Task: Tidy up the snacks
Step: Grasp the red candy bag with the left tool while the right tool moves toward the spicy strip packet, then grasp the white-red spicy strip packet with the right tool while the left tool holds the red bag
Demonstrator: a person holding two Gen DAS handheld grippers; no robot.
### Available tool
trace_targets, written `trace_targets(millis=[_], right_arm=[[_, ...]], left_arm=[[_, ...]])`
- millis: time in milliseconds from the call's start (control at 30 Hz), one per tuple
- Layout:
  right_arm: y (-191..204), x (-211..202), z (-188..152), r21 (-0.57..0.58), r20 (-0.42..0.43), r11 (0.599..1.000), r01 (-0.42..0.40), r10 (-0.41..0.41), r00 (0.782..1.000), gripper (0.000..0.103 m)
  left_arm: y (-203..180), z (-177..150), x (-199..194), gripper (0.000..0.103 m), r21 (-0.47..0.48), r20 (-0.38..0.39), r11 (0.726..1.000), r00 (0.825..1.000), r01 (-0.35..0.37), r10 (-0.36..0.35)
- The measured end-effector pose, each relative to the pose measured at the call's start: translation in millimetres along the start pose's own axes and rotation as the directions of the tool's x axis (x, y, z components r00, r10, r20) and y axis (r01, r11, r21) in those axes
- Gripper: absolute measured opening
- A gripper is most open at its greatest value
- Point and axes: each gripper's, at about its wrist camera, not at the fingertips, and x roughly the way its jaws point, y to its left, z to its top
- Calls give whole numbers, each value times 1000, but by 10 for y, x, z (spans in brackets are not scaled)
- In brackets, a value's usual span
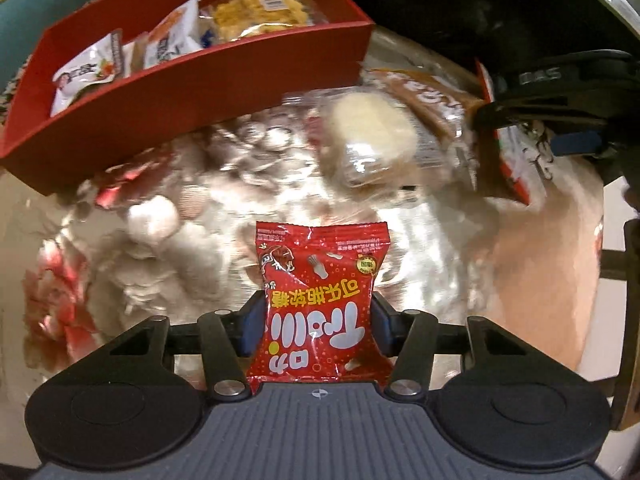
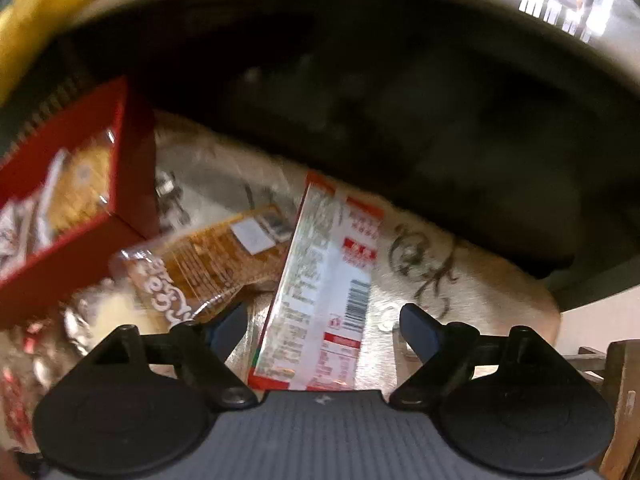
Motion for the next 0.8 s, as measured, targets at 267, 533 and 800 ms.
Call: trace_targets(millis=[267, 533, 800], right_arm=[[5, 82, -132, -51, -20, 999, -3, 2, 1000, 78], [8, -197, -501, -108, -5, 994, 5, -6, 1000, 52], [426, -521, -1241, -347, -58, 938, 12, -35, 998, 54]], left_arm=[[206, 23, 3, 64, 21, 4, 999, 1000, 28, -28], [288, -136, -45, 65, 65, 13, 998, 1000, -13, 12], [369, -337, -151, 65, 113, 6, 993, 1000, -24, 24]])
